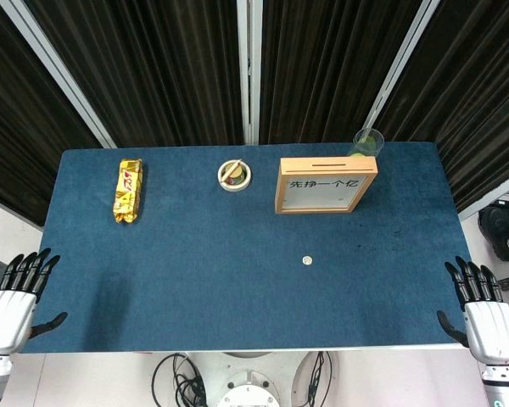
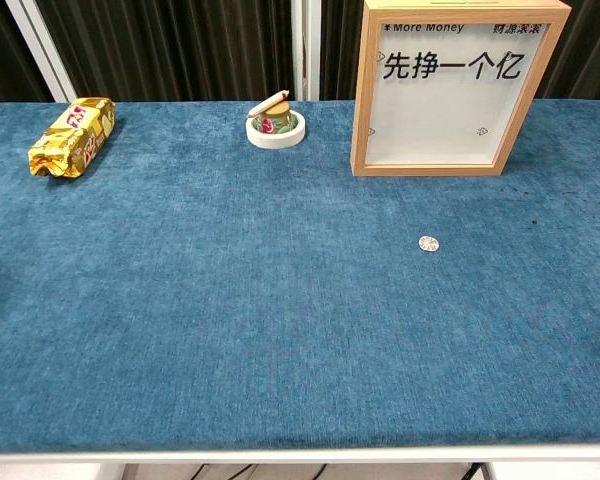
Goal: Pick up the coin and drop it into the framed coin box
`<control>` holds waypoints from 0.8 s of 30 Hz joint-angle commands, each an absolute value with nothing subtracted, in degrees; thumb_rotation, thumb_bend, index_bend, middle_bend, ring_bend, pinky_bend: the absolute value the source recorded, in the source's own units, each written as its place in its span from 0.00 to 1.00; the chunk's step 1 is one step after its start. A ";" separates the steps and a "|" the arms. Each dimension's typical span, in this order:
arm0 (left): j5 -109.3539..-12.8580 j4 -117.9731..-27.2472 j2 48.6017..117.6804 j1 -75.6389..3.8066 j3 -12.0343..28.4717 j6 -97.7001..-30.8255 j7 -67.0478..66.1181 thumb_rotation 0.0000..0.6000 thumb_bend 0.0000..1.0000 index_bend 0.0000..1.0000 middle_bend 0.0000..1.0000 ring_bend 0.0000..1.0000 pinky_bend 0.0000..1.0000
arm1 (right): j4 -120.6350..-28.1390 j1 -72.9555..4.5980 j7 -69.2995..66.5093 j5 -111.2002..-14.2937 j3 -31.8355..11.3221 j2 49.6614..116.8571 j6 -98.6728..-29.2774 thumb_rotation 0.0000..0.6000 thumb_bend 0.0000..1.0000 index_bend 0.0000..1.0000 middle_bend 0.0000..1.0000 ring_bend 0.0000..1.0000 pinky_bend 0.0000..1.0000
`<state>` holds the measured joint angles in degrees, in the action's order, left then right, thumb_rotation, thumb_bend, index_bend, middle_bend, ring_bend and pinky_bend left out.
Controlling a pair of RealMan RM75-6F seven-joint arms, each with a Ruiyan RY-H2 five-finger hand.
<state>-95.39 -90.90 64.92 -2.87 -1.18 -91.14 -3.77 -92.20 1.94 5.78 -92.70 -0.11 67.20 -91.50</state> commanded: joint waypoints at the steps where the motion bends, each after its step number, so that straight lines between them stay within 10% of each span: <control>1: -95.44 -90.92 64.91 -2.86 -1.23 -91.11 -3.76 1.00 0.10 0.07 0.00 0.00 0.00 | -92.13 1.94 5.77 -92.71 -0.12 67.23 -91.49 1.00 0.23 0.00 0.00 0.00 0.00; 24: -96.38 -89.20 66.90 -3.18 -1.61 -90.66 -3.66 1.00 0.10 0.07 0.00 0.00 0.00 | -93.74 -2.62 11.51 -93.56 -0.37 68.46 -84.29 1.00 0.23 0.00 0.00 0.00 0.00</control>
<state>-96.34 -89.23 66.88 -3.15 -1.61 -90.66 -3.59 -92.88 -1.37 10.08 -93.02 -0.02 68.00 -85.66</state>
